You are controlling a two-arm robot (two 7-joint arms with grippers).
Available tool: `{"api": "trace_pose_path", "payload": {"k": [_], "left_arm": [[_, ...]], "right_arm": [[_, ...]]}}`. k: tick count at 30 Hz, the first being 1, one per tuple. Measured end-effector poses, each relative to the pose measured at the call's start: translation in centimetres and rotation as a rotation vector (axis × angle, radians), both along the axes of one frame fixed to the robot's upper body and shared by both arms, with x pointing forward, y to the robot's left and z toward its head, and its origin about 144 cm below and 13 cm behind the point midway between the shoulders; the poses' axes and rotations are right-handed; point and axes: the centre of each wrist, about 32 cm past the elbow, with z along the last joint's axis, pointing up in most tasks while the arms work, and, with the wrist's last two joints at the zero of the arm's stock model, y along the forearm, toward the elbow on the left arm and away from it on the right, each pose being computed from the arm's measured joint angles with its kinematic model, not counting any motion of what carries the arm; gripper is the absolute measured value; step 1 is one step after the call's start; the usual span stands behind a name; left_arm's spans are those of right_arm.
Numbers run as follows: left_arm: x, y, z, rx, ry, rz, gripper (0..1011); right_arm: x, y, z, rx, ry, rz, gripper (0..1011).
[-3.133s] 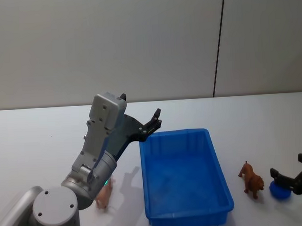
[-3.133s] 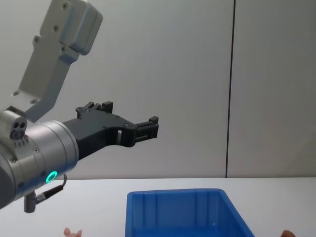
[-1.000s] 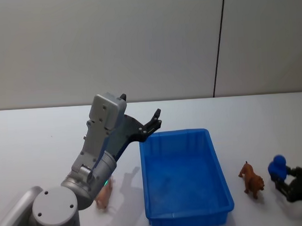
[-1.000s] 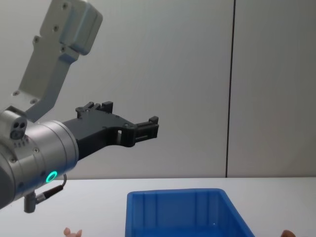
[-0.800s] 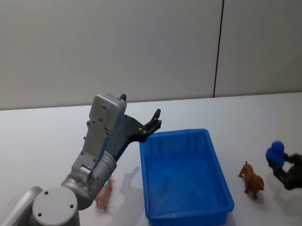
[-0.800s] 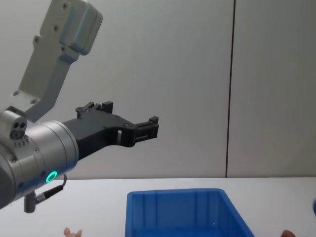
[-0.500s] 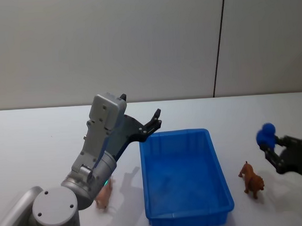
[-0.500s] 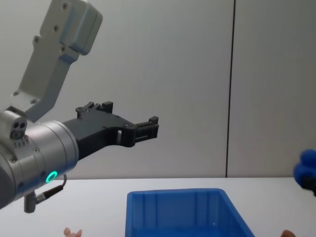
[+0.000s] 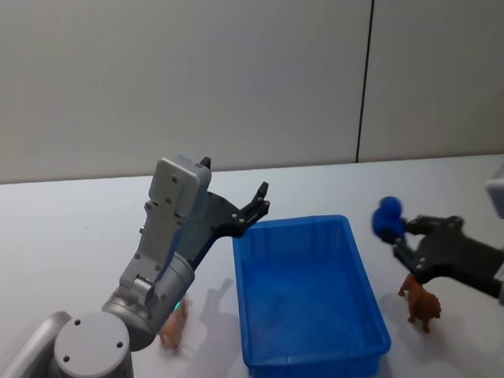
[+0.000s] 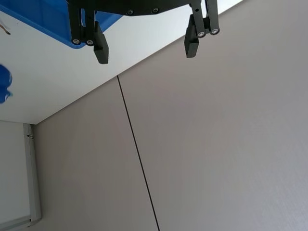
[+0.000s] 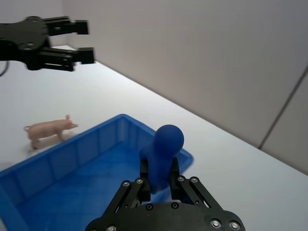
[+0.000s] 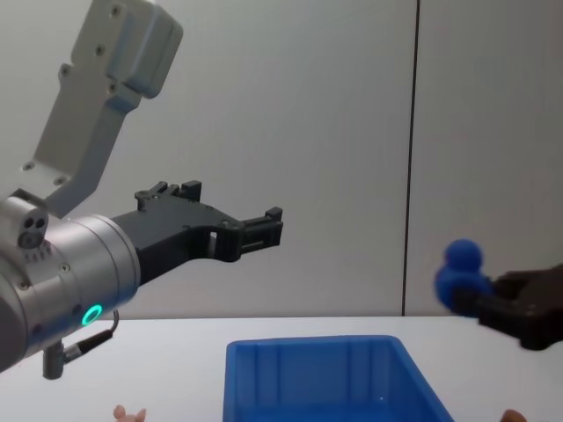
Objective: Pick up the two dolls from the table and place them into the box.
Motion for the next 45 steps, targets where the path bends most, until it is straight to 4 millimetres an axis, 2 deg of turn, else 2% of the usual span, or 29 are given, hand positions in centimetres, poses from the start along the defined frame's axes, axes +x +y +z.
{"api": "trace_pose_path", "payload": {"k": [8,13,15,16,20,29,30,31,35,45], "left_arm": [[0.0,0.0,0.0,0.0,0.0,0.0,1001],[0.0,0.0,0.0,0.0,0.0,0.0,1001],[0.0,0.0,0.0,0.0,0.0,0.0,1001],[0.0,0.0,0.0,0.0,0.0,0.0,1001],[0.0,0.0,0.0,0.0,0.0,0.0,1001],[0.0,0.0,0.0,0.0,0.0,0.0,1001],[0.0,0.0,0.0,0.0,0.0,0.0,1001],[0.0,0.0,0.0,0.0,0.0,0.0,1001],[0.0,0.0,0.0,0.0,0.0,0.0,1001],[0.0,0.0,0.0,0.0,0.0,0.0,1001]], "right_arm": [[0.3,2.2,-0.4,-0.008,0.056,0.091,180],[0.4,3.1,-0.7,-0.014,0.084,0.123,357],[0.5,3.4,-0.9,-0.017,0.096,0.133,389],[0.5,3.7,-1.0,-0.019,0.102,0.139,458],[0.5,4.1,-1.2,-0.021,0.113,0.149,560],[0.5,4.5,-1.5,-0.022,0.122,0.155,850],[0.5,4.5,-1.5,-0.022,0.122,0.154,850],[0.5,4.5,-1.5,-0.022,0.121,0.152,902],[0.5,4.4,-1.5,-0.018,0.122,0.139,996],[-0.4,2.8,-1.5,-0.005,0.122,0.06,1003]]}}
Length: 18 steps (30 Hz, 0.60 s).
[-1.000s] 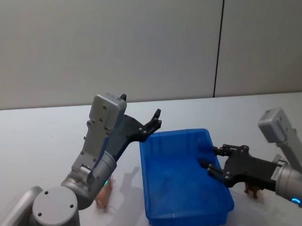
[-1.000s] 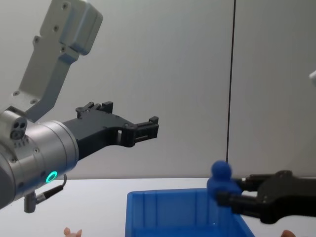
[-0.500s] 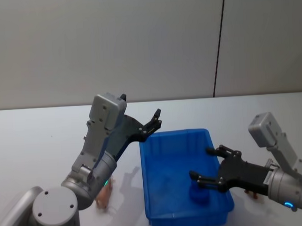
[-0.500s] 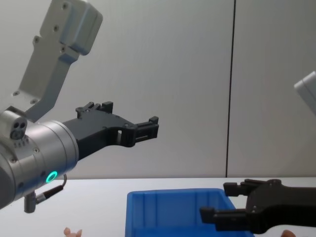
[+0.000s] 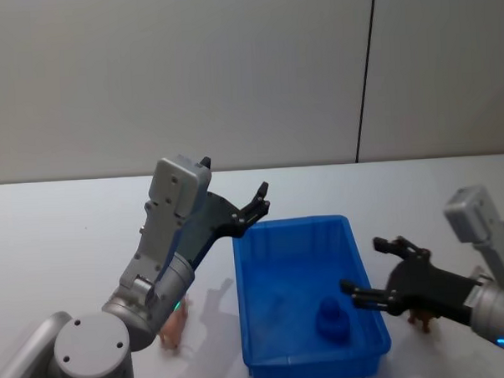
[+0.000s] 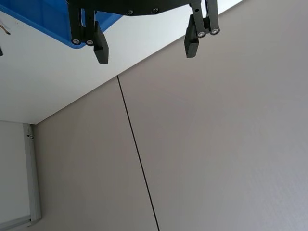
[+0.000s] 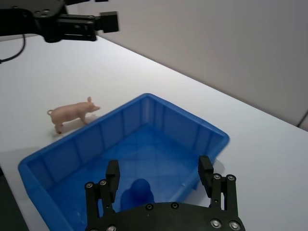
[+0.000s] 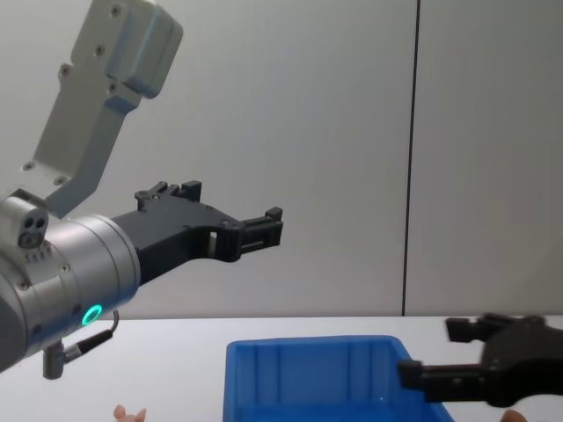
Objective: Pick up the two dolls from the table and place them into the box.
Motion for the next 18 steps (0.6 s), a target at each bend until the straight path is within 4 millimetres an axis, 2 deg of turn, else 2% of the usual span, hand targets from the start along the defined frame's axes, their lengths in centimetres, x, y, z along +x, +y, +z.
{"api": "trace_pose_path", "payload": {"k": [18], "left_arm": [[0.0,0.0,0.0,0.0,0.0,0.0,1001]], "right_arm": [[-2.6,-4.7,-0.2,-0.026,0.043,-0.17,1003]]}}
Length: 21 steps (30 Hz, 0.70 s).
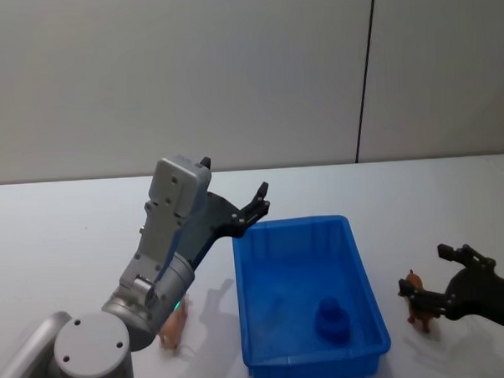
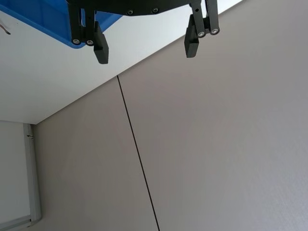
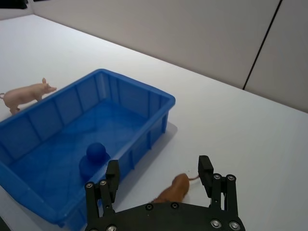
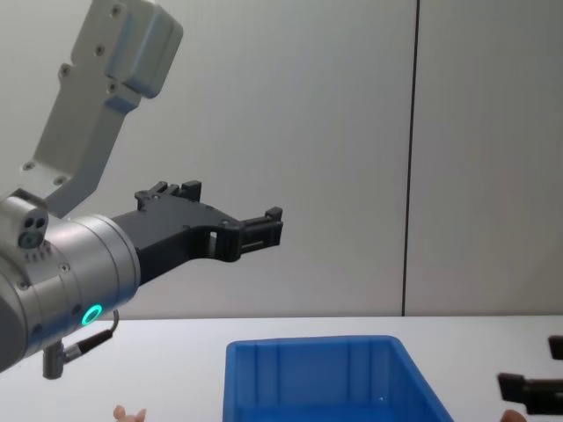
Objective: Pick up the two dolls from the table and place them into the box.
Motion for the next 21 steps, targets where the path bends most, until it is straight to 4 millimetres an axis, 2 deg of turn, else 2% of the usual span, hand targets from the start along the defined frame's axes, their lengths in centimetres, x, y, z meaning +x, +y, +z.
{"api": "trace_pose_path", "payload": {"k": [11,21], "left_arm": [[0.0,0.0,0.0,0.0,0.0,0.0,1001],[0.0,0.0,0.0,0.0,0.0,0.0,1001]], "right_arm": [[-0.5,-1.3,-0.3,-0.036,0.05,-0.008,1003],[0.0,-1.7,-1.2,-0.062,0.09,0.003,1003]]}}
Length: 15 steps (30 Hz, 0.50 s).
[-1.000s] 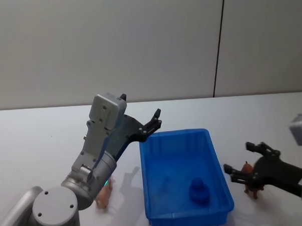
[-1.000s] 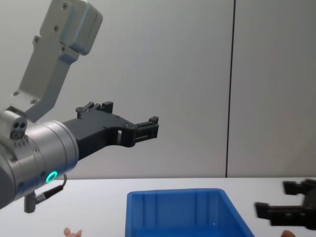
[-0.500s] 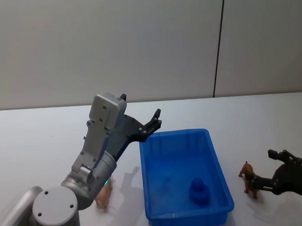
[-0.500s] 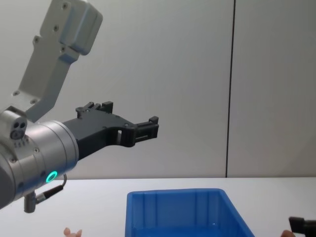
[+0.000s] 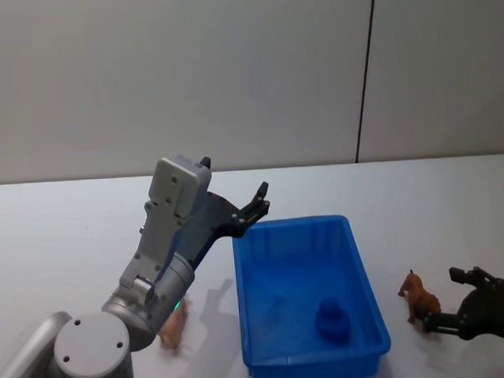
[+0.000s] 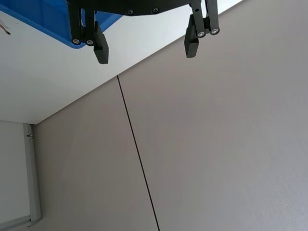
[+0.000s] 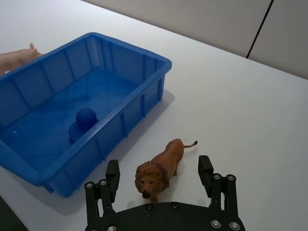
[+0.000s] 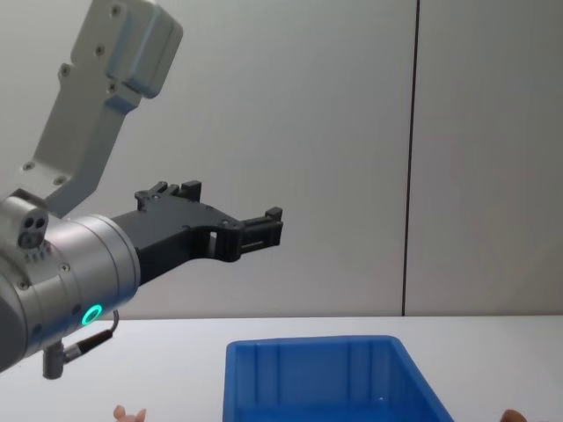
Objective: Pick up the two dolls from the table and place them into the box.
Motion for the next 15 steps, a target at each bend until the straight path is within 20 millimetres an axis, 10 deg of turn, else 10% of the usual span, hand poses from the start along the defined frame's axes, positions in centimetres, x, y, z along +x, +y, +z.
{"api": "trace_pose_path", "payload": {"k": [15], "left_arm": [[0.0,0.0,0.0,0.0,0.0,0.0,1001]], "right_arm": [[1.0,0.6,-1.0,-0.021,0.02,0.007,867]]}}
